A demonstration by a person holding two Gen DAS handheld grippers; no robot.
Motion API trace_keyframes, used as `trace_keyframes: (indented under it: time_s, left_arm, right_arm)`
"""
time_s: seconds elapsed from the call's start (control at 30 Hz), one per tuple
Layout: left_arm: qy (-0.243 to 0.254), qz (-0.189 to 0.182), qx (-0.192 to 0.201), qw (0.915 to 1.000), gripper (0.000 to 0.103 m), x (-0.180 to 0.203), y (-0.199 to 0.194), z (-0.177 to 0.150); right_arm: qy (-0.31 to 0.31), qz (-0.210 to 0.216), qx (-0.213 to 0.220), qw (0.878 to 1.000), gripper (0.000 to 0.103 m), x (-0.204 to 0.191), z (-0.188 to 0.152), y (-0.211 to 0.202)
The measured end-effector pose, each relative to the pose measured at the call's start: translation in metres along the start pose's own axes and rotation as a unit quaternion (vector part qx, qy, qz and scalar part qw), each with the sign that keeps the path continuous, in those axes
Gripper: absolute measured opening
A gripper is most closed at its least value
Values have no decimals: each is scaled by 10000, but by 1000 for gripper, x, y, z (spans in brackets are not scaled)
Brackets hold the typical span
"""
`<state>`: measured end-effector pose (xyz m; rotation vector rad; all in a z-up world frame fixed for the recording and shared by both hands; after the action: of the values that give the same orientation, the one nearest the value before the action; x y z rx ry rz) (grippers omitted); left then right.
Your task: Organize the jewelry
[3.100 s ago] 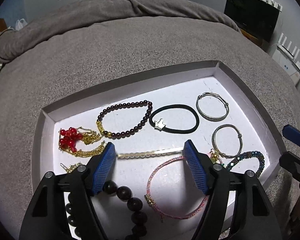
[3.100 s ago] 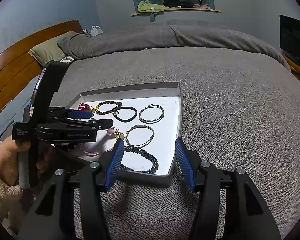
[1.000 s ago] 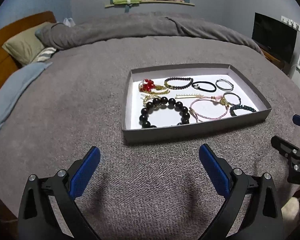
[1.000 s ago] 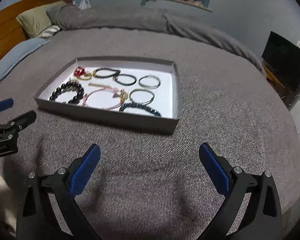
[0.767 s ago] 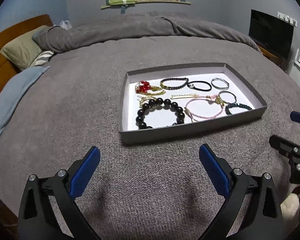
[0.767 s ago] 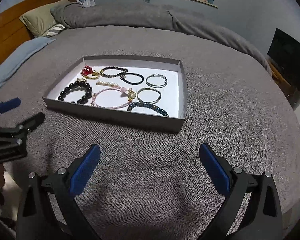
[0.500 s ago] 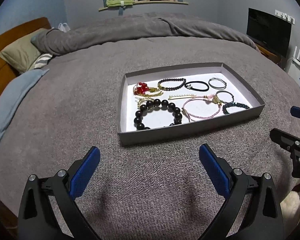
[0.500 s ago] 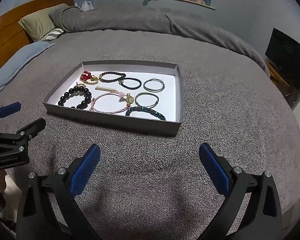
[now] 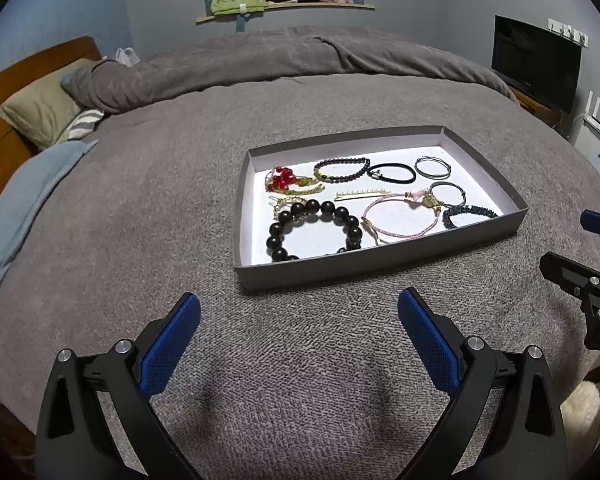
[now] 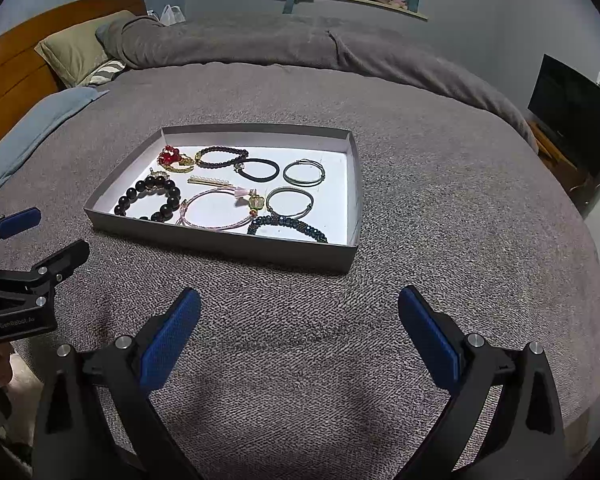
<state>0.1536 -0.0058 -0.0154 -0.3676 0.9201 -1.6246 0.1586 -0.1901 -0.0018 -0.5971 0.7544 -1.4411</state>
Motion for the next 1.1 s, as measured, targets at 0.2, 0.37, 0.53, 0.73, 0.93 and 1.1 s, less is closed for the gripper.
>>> trace_keyframes:
  time_s: [0.2, 0.37, 0.53, 0.73, 0.93, 1.1]
  left_arm:
    - [-4, -12, -11, 10000, 98, 0, 0, 0]
    - [10, 0, 0, 10000, 98, 0, 0, 1]
    - [13, 2, 2, 10000, 98, 1, 0, 1]
    - [15, 4, 3, 10000, 98, 1, 0, 1]
    - [17, -20, -22, 10000, 98, 1, 0, 0]
    - [53, 1, -8, 10000, 98, 2, 0, 0]
  right_arm:
    - [21, 20, 3, 10000, 98, 1, 0, -1]
    - [37, 38, 4, 10000, 98, 2, 0, -1]
    - [42, 29, 7, 10000, 98, 2, 0, -1]
    - [71, 44, -1, 10000, 98, 3, 0, -1]
    - [68, 48, -3, 10000, 98, 3, -1, -1]
    - [72, 50, -3, 10000, 98, 3, -1, -1]
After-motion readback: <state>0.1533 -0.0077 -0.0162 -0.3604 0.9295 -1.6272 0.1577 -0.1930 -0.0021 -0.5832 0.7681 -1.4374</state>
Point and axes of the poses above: each gripper's, at about its wrist camera, not at the fingertips, and y roughly the way its jaws point, x to its right, z to its top, the point moved 10 cm from there along y, roughly the way its jaws point, and after that the axes turned 14 degrees about y, right-handed, at the moved point
